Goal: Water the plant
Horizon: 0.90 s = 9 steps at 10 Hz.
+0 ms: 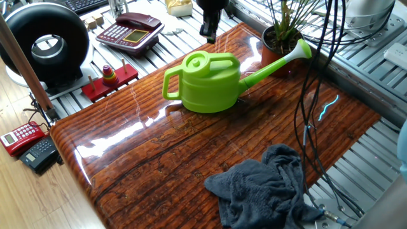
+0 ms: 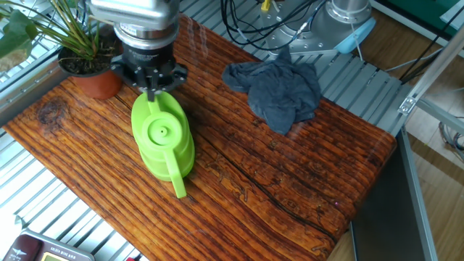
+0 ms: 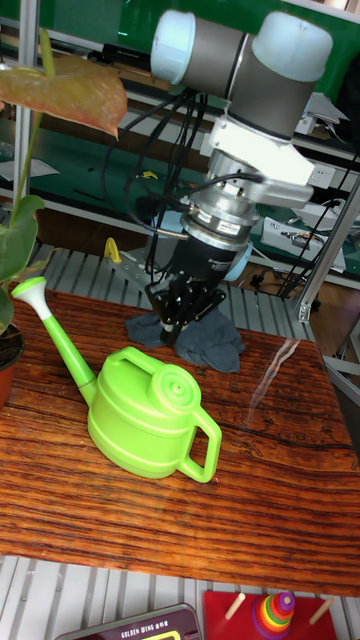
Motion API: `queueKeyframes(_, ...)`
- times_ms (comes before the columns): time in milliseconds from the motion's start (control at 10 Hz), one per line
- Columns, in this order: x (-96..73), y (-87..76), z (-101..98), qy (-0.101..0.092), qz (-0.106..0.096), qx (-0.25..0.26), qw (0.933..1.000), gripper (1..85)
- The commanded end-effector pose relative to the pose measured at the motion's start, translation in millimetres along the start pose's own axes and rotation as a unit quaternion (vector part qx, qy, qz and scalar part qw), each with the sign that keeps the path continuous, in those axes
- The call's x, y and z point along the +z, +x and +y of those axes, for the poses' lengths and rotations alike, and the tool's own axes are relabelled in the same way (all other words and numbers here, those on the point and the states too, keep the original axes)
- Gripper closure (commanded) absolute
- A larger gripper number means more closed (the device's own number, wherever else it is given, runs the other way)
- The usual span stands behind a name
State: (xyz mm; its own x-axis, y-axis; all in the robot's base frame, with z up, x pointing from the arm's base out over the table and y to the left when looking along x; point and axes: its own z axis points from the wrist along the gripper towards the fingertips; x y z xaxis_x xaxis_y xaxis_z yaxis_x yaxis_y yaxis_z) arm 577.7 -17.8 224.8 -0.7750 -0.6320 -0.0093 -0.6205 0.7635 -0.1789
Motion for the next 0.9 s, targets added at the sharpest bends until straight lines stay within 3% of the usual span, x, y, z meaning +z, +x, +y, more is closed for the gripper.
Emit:
queueKeyframes(0,0.0,-11.6,-12.9,0.026,-0.013,-0.133,0.9906,84.7)
queueKeyframes(100,0.5,-12.1,-6.6,0.012,-0.016,-0.151,0.9884,84.7)
queueKeyframes(200,0.1,-3.3,-16.4,0.026,0.004,-0.185,0.9823,84.7)
queueKeyframes(400,-1.1,-2.8,4.5,-0.024,-0.009,-0.207,0.9781,84.7)
queueKeyframes(500,-0.1,-7.6,9.7,-0.038,-0.02,-0.18,0.9827,84.7)
queueKeyframes(800,4.8,4.7,22.4,-0.071,-0.003,-0.238,0.9686,83.7)
